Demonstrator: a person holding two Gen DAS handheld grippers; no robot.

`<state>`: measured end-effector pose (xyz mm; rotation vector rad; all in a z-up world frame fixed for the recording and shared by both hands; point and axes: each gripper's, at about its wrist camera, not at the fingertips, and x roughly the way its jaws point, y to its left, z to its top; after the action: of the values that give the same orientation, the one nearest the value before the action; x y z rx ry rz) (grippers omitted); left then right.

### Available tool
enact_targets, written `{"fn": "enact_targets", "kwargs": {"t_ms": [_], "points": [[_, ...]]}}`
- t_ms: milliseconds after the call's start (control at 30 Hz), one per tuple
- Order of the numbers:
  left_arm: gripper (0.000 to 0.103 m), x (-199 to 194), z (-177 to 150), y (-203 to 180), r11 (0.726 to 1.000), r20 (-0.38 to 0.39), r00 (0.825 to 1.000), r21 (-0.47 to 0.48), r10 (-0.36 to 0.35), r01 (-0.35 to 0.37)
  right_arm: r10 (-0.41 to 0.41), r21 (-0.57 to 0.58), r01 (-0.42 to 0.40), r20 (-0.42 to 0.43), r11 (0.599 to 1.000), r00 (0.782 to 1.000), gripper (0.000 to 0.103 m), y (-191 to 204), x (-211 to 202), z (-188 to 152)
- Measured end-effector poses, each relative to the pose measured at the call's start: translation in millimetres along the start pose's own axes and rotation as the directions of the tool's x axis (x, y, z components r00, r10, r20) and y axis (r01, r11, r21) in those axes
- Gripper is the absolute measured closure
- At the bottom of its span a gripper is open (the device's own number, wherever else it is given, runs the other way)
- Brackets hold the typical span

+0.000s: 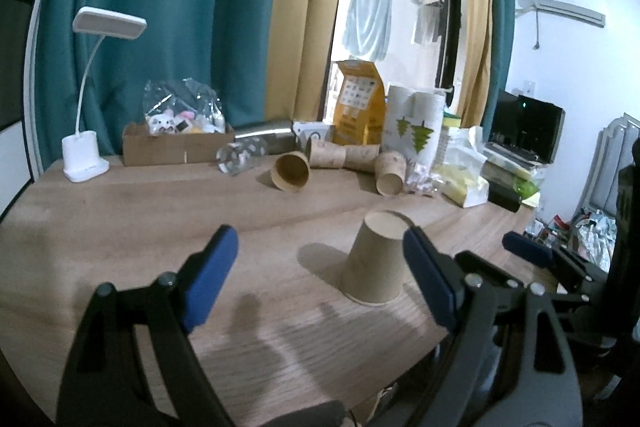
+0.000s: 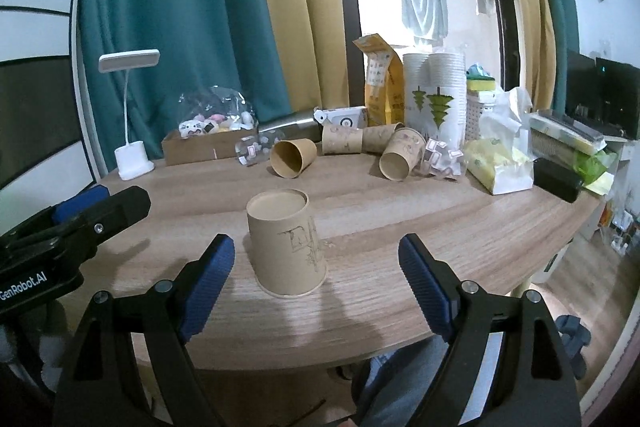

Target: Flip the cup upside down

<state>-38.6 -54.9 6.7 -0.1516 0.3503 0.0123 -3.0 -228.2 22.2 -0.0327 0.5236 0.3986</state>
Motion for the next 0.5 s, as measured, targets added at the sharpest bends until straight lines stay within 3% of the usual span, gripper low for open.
{"fn": "enact_targets", "kwargs": {"t_ms": [500], "points": [[0.017,4.4,-2.4,1.9,1.0,-0.014,1.0,-0.004,0.007,-0.007,0.008,0.001,-0.008,-0.006,1.0,1.0,0.017,3.2,3.1,-1.6]]}}
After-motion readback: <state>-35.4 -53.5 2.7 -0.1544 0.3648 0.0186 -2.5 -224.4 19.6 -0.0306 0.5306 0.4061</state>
